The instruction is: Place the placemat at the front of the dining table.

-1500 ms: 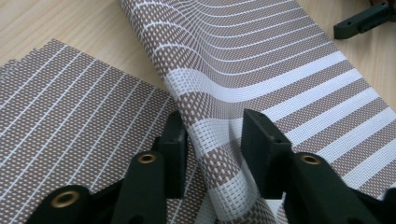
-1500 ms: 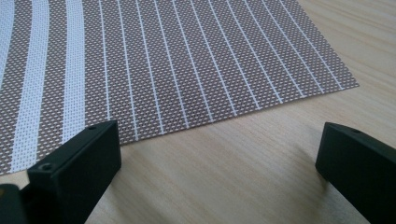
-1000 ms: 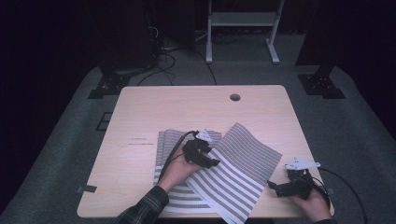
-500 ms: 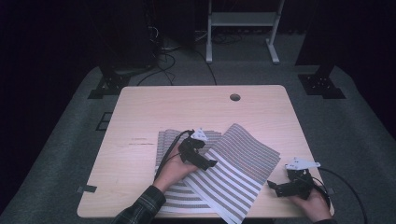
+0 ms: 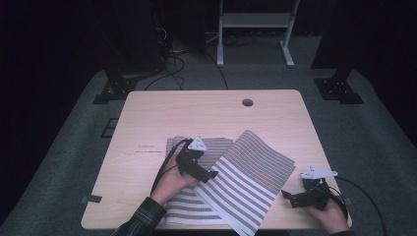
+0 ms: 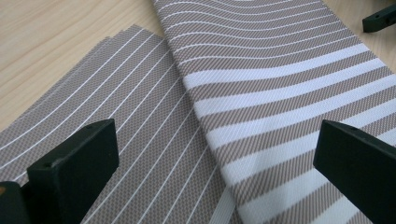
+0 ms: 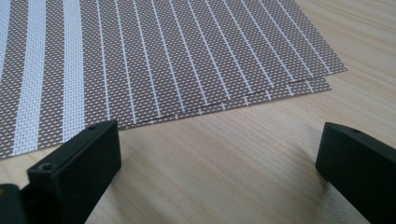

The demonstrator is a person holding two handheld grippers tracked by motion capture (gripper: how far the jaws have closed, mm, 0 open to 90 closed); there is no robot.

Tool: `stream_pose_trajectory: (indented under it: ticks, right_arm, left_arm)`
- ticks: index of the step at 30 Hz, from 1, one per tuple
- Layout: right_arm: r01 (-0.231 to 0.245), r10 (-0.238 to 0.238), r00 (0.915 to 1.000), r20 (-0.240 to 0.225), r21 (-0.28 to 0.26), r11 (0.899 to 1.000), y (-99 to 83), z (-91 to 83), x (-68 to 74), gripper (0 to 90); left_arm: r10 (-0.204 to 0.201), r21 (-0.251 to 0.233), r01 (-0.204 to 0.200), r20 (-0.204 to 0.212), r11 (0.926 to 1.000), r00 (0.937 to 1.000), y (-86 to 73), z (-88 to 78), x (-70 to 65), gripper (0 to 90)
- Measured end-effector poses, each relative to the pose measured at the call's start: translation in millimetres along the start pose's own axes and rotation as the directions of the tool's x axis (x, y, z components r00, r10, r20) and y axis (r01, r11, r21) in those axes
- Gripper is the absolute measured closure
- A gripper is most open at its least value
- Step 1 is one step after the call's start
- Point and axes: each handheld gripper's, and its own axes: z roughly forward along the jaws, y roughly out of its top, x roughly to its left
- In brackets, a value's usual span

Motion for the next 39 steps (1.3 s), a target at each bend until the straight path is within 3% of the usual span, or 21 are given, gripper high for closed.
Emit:
stream_pose_trajectory:
  ticks: [9, 21, 34, 39]
  right_arm:
    - [0.000, 0.000, 1.0000, 0.000, 0.000, 1.000, 0.0, 0.0, 0.0, 0.0]
    - [-0.002, 0.002, 1.0000, 0.003, 0.000, 1.000, 0.0, 0.0, -0.2, 0.0]
    - [-0.004, 0.004, 1.0000, 0.006, 0.000, 1.000, 0.2, 0.1, -0.5, 0.0]
    - [-0.001, 0.001, 1.0000, 0.003, -0.001, 1.000, -0.5, -0.5, -0.6, 0.0]
  left_arm:
    - [-0.015, -0.010, 0.015, -0.021, 0.9998, 0.9997, -16.7, -22.3, 4.5, 0.0]
    - [-0.053, -0.035, 0.051, -0.080, 0.9981, 0.9954, -43.7, -51.4, 13.5, 0.0]
    - [-0.105, -0.048, 0.099, -0.128, 0.9939, 0.9863, -76.9, -75.4, 23.7, 0.0]
    - [-0.117, -0.035, 0.112, -0.163, 0.9930, 0.9798, -92.2, -82.8, 28.7, 0.0]
